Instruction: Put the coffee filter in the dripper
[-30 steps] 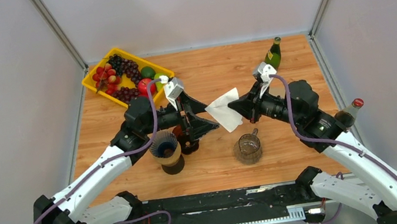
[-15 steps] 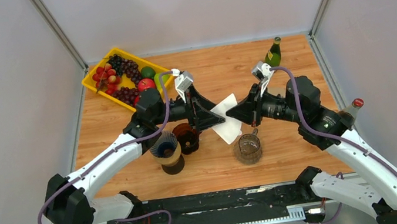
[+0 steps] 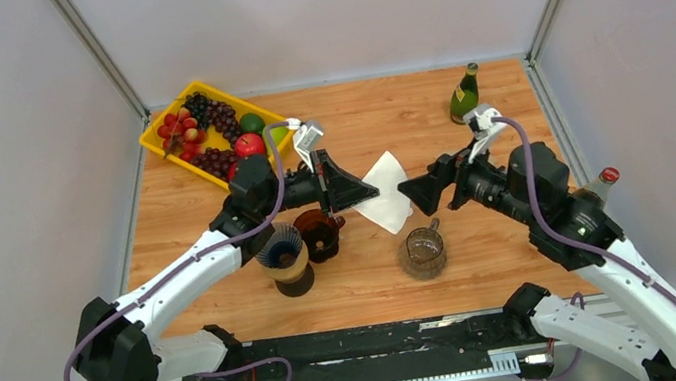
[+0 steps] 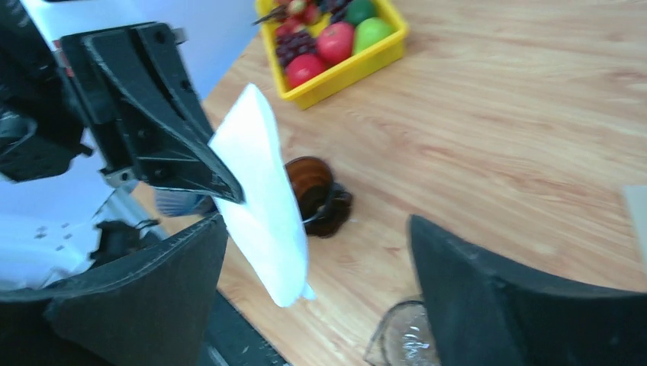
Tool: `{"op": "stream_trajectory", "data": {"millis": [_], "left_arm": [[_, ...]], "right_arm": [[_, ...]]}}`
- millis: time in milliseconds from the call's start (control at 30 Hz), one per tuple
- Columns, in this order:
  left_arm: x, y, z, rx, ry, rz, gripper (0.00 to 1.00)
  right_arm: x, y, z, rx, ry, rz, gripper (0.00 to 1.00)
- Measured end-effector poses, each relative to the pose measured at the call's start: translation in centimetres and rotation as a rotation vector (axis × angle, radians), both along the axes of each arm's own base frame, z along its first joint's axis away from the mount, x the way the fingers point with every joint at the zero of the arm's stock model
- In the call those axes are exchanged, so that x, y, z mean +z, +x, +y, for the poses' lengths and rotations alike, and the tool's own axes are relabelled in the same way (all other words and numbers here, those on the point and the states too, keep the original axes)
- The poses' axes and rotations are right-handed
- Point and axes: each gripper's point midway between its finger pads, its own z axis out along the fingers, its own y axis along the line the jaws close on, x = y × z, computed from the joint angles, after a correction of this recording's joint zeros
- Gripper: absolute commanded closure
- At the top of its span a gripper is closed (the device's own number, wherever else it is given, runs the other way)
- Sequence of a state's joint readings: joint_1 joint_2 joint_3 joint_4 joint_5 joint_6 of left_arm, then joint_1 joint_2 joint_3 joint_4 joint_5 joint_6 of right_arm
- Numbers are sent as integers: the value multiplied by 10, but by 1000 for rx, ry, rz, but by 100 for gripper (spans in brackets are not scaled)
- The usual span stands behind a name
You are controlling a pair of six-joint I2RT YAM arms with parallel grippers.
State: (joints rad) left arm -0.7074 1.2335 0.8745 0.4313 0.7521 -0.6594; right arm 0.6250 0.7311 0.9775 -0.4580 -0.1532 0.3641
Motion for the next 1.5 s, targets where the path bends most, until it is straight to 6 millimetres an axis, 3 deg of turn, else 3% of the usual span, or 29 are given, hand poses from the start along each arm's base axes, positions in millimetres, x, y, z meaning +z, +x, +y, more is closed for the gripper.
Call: {"op": "stream_trajectory", "data": {"millis": [200, 367, 467, 1500], "left_arm": [[8, 12, 8, 116, -28, 26, 100], [18, 16, 13, 169, -56, 30, 100], [18, 17, 13, 176, -58, 45, 100], [24, 10, 12, 141, -83, 60, 100]], "right_arm": [[-12, -4, -40, -166, -26, -34, 0], [-48, -6, -45, -179, -86, 26, 0], [-59, -6, -43, -169, -112, 58, 0], [-47, 6, -24, -132, -41, 18, 0]]}}
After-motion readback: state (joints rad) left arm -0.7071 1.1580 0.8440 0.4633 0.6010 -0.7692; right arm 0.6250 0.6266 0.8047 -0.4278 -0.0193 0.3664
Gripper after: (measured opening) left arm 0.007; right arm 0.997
